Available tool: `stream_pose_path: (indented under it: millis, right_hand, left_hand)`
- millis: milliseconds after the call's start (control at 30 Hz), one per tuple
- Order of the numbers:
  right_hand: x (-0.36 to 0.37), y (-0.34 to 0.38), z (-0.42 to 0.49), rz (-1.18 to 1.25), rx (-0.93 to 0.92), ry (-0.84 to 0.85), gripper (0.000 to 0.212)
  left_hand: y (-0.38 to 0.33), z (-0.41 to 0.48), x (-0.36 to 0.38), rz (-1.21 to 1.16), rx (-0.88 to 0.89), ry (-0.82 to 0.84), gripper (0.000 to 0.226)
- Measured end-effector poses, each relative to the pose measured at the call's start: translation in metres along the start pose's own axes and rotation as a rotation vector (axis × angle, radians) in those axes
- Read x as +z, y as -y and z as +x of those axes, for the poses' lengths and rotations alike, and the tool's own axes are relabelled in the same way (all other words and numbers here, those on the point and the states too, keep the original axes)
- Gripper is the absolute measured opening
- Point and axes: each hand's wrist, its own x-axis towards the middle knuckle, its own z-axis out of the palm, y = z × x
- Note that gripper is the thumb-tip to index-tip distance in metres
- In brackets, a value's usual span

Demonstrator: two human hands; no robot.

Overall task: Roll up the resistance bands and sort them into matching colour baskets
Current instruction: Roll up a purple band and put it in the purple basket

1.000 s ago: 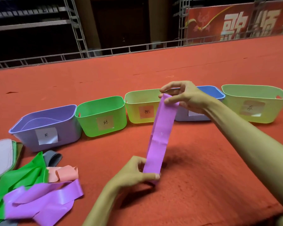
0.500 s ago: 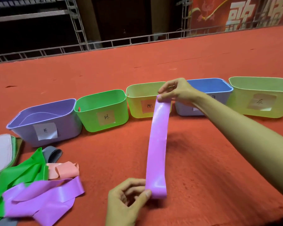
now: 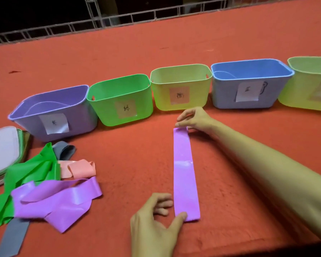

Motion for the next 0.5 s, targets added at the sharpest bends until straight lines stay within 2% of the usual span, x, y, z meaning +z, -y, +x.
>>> stream_pose_path:
  millis: [67,133,200,367,500]
  right_hand:
    - [-0.002,-0.003,-0.001,-0.175,-0.081,-0.084,0.010]
    - [-0.006,-0.009,0.003,-0.404,-0.173,-0.128,0.018]
    - [-0.007,-0.010,0.001,-0.514,-0.143,-0.095,0.021]
    - [-0.006,-0.013,-0.005,-0.494,-0.152,-0.052,0.002]
    - [-0.009,-0.015,-0.001,-0.311,-0.134,-0.049,0.004]
  left_hand:
    - [0.003,-0.001,0.000,0.112,0.158,-0.027,0.037]
    - [0.008,-0.007,0.003,0.187,0.311,0.000,0.030]
    - [0.012,-0.010,0.004,0.240,0.424,0.051,0.024]
    - [0.012,-0.002,0.006,0.271,0.577,0.079,0.015]
    - [0.012,0.004,0.004,0.254,0.691,0.143,0.006]
